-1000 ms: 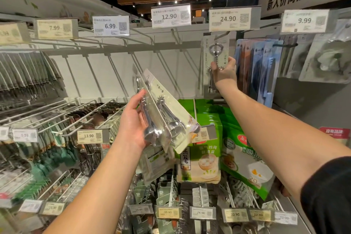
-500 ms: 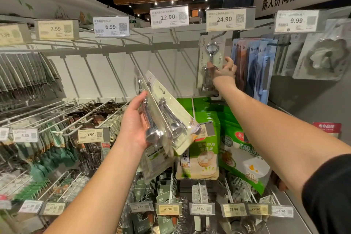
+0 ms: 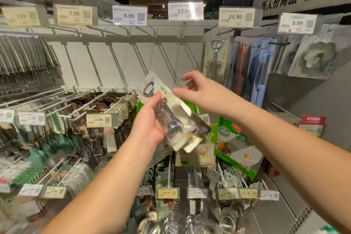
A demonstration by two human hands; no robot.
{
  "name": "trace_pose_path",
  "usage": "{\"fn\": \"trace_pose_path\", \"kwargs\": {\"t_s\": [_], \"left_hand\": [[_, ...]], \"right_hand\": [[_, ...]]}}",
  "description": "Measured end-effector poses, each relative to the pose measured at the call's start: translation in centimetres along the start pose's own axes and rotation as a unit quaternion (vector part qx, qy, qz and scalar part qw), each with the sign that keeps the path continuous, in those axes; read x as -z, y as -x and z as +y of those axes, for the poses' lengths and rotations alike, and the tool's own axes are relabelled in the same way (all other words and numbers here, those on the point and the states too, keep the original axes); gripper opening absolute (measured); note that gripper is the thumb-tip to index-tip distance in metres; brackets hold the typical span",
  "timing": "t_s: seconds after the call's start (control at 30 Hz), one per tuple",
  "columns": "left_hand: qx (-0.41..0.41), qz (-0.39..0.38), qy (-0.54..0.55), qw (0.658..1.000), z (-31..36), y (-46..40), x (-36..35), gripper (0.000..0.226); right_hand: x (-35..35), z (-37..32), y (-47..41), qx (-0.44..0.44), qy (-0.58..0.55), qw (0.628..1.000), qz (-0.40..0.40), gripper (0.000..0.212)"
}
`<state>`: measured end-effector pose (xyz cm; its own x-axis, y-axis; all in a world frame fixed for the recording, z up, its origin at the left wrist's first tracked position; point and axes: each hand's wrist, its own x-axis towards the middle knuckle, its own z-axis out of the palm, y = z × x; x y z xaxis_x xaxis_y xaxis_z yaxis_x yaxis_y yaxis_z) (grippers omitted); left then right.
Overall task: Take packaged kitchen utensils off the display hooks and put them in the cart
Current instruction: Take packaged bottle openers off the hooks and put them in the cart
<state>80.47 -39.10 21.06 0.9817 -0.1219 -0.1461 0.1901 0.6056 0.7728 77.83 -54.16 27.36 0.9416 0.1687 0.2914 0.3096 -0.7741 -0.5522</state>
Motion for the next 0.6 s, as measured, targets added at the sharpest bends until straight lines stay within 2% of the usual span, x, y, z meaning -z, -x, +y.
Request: {"fn": "trace_pose_path", "kwargs": {"t_s": [0.07,0.13,0.3,0.5,0.6], "left_hand": [[0.003,0.004,-0.005,1.0,-0.5,0.3,-0.2,0.029],[0.015,0.003,-0.015,1.0,-0.9,0.8,-0.3,0.033],[0.06,-0.004,-0.016,0.998,-2.2,0.9,0.2,0.038],[0.073,-0.026,-0.011,0.997,-2.9,1.5,0.0,0.027],[0.063,-0.041,-0.005,0.997,-2.9,1.7,-0.2,0.032]], "right_hand": [[-1.0,-1.2,1.1,-0.01,0.065,0.996,-0.063,0.088],[-2.3,-1.6,1.6,-0.024,0.103,0.99,-0.088,0.099],[-4.2,-0.6,2.1,-0.083,0.112,0.988,-0.07,0.098],[-4.7,-0.1,2.7,-0.138,0.067,0.985,-0.075,0.076],[-4.4,0.1,2.9,-0.135,-0.024,0.989,-0.049,0.045]]}}
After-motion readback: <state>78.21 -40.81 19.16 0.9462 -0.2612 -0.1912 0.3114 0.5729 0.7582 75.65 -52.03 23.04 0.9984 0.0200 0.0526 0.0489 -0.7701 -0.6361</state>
